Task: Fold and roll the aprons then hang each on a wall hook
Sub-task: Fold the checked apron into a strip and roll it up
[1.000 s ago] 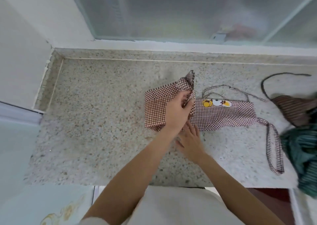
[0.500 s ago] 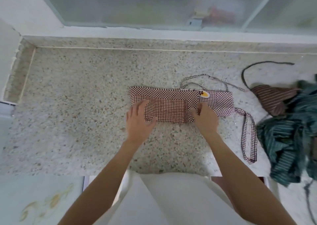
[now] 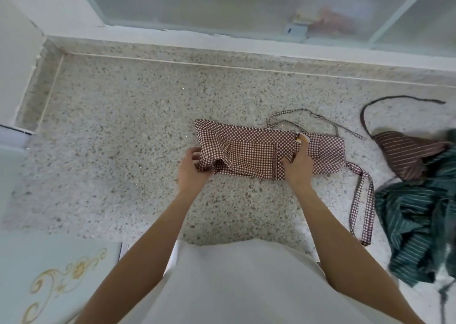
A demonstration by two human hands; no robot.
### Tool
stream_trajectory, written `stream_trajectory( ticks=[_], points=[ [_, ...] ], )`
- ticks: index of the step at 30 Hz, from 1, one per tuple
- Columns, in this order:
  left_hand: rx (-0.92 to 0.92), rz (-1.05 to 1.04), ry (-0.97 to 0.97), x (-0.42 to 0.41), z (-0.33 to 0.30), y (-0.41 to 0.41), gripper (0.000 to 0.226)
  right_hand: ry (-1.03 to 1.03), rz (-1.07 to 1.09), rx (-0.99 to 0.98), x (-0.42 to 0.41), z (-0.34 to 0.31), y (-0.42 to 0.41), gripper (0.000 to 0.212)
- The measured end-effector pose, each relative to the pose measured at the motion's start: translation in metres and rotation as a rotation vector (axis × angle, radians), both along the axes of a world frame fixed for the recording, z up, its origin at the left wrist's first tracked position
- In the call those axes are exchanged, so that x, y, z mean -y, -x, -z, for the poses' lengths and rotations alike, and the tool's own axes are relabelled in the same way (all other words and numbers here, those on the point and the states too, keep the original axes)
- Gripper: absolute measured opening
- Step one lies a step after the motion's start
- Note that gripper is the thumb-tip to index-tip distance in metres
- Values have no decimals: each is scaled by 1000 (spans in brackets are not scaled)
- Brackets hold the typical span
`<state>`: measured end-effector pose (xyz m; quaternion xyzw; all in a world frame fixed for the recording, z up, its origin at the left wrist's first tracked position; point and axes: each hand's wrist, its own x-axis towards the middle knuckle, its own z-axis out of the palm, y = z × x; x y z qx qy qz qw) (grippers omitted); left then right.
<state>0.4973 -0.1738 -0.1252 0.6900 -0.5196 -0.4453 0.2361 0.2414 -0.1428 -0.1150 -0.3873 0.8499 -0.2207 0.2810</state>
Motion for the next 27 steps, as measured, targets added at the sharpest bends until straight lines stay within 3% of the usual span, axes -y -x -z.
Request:
stream_trajectory(
  ticks=[3, 9, 16, 22, 27],
  points=[
    [61, -2, 134, -3, 5, 3, 53, 79, 81, -65, -11, -8, 21, 69],
    [320, 478, 364, -5, 19, 0, 44, -66, 307, -127, -58, -5, 69, 62],
    [381, 628, 418, 0, 22, -8, 40, -74, 459, -101, -71, -2, 70, 47],
    [421, 709, 279, 10, 16, -8, 39, -10, 386, -145, -83, 7, 74, 46],
    [388, 696, 360, 49, 2, 15, 41, 94, 194, -481, -81, 10, 59, 37]
  ],
)
